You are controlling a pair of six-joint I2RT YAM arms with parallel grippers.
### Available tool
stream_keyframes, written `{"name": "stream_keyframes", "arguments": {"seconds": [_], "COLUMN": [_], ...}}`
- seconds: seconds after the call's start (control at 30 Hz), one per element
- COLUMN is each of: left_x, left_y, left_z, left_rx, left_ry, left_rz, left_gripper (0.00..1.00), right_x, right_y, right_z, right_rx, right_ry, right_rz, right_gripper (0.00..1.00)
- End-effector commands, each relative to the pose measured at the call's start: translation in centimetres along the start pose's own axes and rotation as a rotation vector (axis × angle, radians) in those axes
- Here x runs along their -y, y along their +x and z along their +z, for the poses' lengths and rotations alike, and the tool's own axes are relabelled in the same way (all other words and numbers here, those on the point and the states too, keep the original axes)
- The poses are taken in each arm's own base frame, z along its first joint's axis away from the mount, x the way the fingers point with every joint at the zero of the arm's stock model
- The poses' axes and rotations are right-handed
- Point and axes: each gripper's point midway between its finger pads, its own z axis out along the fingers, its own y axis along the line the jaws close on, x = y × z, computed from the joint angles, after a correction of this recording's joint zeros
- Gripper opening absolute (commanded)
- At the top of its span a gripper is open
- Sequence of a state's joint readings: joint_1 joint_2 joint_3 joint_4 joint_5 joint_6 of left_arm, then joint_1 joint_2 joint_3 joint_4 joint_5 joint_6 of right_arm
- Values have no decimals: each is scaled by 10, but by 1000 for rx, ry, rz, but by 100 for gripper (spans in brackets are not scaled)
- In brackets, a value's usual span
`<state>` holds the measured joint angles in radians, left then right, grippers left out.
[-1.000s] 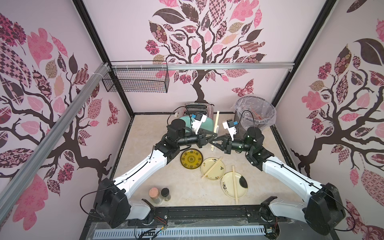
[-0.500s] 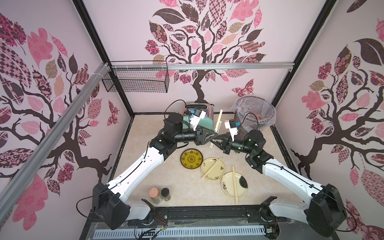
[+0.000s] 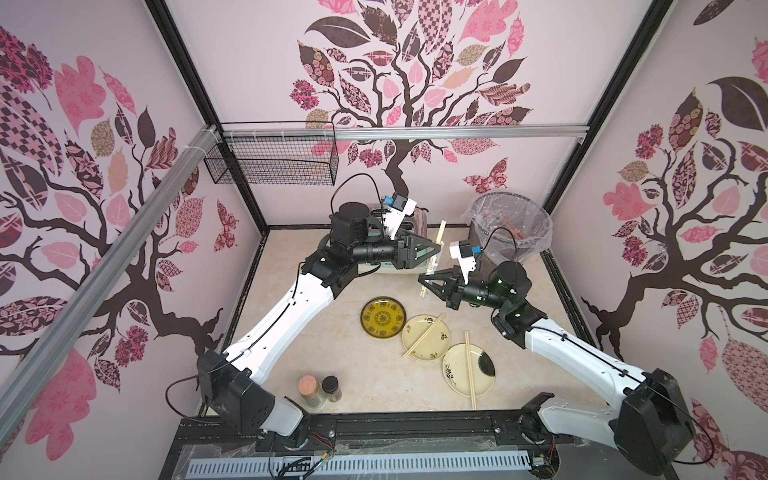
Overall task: Remove the packaging of disposable chopsticks
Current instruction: Remove the packet bag from the disposable chopsticks.
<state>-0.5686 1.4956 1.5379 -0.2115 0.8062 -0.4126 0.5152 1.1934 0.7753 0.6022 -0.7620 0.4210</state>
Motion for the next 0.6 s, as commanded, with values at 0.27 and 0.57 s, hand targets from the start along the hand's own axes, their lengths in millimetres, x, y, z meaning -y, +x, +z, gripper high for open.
{"name": "stream_keyframes", "arguments": {"seconds": [0.27,0.57], "left_x": [-12,-26], "left_y": [11,51], "left_z": [7,4], "left_rx": [-43,-106], "left_ry": [5,-26], "left_rz": [-11,-67], "left_gripper": [14,12], "right_x": [-5,-6], "right_y": [-6,-21], "right_z": [-2,1], "right_rx": [23,50], "right_ry": [4,8], "right_rz": [-39,-50], "right_gripper": [0,0]}}
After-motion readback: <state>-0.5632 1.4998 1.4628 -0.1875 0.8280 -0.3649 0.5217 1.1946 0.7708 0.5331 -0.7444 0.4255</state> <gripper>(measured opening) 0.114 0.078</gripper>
